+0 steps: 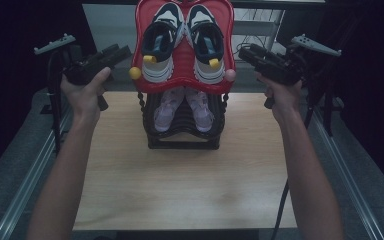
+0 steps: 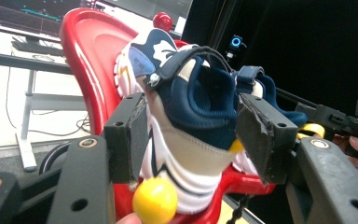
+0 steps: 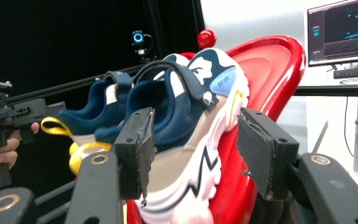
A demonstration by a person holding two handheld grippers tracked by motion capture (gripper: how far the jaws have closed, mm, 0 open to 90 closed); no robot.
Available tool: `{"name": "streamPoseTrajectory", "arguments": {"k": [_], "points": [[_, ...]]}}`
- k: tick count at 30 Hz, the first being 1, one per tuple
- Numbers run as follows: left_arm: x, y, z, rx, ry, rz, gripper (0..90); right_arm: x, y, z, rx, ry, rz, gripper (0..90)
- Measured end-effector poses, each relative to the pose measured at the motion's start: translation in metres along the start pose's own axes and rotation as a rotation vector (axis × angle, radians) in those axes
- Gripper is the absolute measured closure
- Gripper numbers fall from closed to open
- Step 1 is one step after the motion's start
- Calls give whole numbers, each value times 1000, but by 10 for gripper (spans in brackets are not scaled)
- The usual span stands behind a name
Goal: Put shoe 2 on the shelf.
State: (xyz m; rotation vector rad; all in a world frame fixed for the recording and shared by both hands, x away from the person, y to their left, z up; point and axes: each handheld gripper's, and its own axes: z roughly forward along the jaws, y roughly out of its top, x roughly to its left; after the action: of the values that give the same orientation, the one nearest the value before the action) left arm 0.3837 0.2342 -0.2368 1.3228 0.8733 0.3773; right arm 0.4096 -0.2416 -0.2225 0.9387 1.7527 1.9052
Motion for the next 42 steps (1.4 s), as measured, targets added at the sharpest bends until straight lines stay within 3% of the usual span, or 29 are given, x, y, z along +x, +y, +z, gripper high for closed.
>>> {"name": "streamPoseTrajectory", "arguments": {"k": [8,13,21,34,42], "points": [[5,-19,-24,16,-9,2,444,-4,-23,-11,34,1,-5,460],[7,-34,-30,41,-5,2,444,-7,-38,-15,47,2,6,460],[17,-66,-43,56,-2,-43,444,-10,-70,-26,68,3,25,459],[28,-115,-54,91,16,-80,445,-25,-124,-32,134,-15,75,455],[30,-148,-56,157,29,-77,444,-27,-156,-39,192,-33,86,454]]}}
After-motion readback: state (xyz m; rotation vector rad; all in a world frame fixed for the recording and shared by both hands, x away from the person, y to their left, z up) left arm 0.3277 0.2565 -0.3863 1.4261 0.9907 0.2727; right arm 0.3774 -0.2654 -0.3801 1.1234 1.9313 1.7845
